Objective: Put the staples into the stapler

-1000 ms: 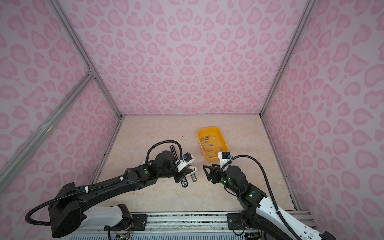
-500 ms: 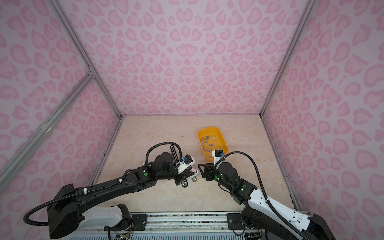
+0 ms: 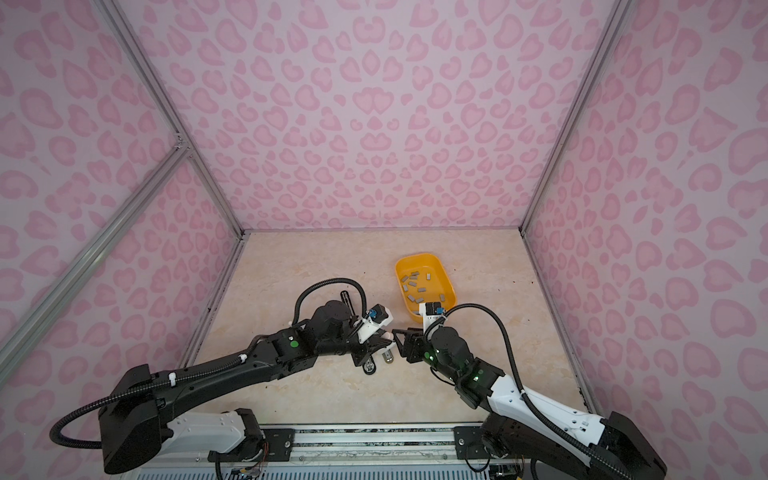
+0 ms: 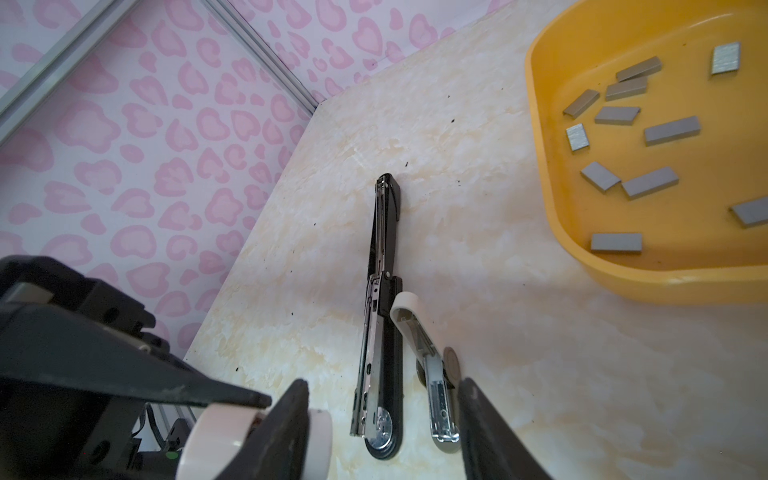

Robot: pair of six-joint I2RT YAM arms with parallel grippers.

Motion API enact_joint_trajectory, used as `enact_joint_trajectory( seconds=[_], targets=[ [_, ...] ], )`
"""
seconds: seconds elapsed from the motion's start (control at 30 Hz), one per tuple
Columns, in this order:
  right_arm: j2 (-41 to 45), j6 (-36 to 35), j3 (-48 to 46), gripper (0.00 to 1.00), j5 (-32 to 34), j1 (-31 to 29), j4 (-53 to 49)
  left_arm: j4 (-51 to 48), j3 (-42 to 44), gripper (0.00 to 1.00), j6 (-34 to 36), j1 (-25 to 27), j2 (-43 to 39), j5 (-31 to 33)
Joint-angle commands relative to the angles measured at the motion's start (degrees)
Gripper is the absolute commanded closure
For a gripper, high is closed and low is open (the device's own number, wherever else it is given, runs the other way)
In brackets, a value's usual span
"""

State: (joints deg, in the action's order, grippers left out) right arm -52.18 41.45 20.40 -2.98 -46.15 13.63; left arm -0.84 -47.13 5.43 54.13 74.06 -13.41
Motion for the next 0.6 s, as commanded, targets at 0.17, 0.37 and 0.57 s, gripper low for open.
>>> enact_joint_trajectory(
  seconds=[0.17,0.37,0.57],
  targets=[
    [-2.51,-0.47,-0.39,0.43,1.27,-0.08,-1.32,4.71,-1.3,0.96,-0.51,0.01,-2.2,-0.39],
    [-4.43,-0.82,0.84,0.43,0.75,-0.08,-2.73,5.07,-0.9,0.96,-0.51,0.01,-2.7,-0.48],
    [-4.6,-1.45,0.82,0.43,-0.51,-0.17,-2.38,6.7,0.41,0.96,-1.03,0.01,-4.37,0.21]
  ],
)
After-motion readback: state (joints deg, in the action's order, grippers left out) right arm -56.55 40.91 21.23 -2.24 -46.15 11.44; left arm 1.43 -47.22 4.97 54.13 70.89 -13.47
